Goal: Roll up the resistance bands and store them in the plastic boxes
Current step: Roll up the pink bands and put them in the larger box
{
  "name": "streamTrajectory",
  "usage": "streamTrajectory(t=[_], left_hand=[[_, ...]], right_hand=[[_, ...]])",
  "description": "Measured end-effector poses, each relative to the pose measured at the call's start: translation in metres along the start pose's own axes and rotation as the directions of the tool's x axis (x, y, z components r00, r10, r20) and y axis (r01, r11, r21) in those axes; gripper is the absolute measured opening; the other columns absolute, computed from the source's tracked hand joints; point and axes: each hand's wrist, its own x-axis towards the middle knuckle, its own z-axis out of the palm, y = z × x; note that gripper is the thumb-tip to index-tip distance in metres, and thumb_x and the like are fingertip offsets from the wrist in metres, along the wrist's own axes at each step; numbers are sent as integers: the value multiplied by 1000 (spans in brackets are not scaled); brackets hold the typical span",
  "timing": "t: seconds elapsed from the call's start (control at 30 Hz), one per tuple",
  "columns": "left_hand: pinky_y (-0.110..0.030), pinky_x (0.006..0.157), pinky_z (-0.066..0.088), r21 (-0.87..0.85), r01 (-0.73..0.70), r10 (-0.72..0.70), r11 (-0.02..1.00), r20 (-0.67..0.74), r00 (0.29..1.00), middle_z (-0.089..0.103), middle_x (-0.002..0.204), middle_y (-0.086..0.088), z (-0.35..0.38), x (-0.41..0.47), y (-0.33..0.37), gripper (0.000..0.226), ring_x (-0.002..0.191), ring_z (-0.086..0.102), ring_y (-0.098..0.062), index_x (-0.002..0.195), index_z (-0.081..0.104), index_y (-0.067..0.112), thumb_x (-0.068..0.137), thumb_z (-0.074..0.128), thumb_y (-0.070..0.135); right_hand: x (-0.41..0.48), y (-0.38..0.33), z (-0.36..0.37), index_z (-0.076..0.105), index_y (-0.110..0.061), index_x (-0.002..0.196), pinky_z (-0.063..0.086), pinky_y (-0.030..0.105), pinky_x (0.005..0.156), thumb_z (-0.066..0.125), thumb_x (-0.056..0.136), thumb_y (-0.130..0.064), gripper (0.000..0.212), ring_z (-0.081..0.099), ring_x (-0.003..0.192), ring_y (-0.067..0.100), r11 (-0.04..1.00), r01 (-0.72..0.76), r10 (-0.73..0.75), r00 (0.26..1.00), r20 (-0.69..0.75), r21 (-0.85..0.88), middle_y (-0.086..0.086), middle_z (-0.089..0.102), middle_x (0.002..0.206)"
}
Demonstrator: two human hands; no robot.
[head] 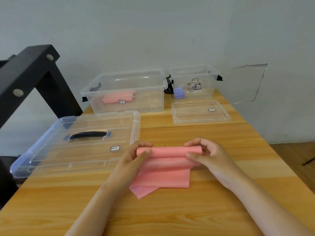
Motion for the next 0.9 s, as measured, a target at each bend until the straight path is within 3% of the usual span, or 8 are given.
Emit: streamTrajectory(t=[0.1,0.27,0.33,0.47,0.63,0.73,0.8,0.9], left_hand=[[-9,75,42,122,-62,60,991,20,998,65,89,20,3,1,-1,9,84,58,1,98,63,18,92,59,14],[-18,79,50,-80,-78,76,994,-22,997,71,103,-1,2,-1,2,24,95,65,-8,103,58,9,84,67,-1],[-16,75,50,-95,-23,21,995,-20,1000,71,103,5,4,-1,2,23,90,64,-5,107,58,15,86,64,7],[-10,72,42,114,-63,64,991,0,998,64,89,16,3,1,-1,6,81,57,1,96,62,17,91,63,15],[-18,77,50,-78,-100,100,992,-8,995,69,98,2,2,0,1,27,91,63,-6,97,59,13,76,75,11],[-16,68,46,-39,6,-7,999,-28,1000,65,101,4,3,0,-1,19,82,60,-3,102,60,22,86,70,22],[-17,69,44,78,49,-48,996,-17,999,63,99,10,3,1,-3,11,81,58,-3,100,62,27,90,64,30],[-11,69,43,83,-24,27,996,-29,999,62,91,12,3,2,-3,16,77,56,1,97,61,19,84,71,16]], right_hand=[[0,0,-1,69,-18,91,50,16,72,73,79,-2,20,65,83,4,1000,13,-13,1000,13,3,-7,72,95],[1,2,1,70,-24,96,46,13,67,73,81,-21,16,65,76,3,995,-95,96,994,43,-12,-10,71,81],[1,1,1,71,-22,92,46,11,65,73,80,-14,15,65,76,2,998,-61,61,998,8,-2,-10,72,83],[-1,-1,1,70,-24,87,50,16,70,76,76,-1,26,65,82,7,1000,0,0,1000,24,5,-4,72,93],[0,-1,3,68,-20,97,46,10,65,77,77,-20,22,65,77,2,997,-78,77,996,53,12,-8,71,86],[0,-2,4,69,-21,88,47,12,68,75,78,-10,16,64,80,3,1000,-13,13,1000,5,4,-8,71,88],[-1,-2,2,69,-21,86,49,16,73,76,77,-5,20,65,86,7,1000,17,-17,1000,4,-14,-6,72,95],[-1,-1,3,68,-23,94,48,16,72,76,78,-9,23,64,82,7,999,-32,33,999,31,-36,-6,71,90]])
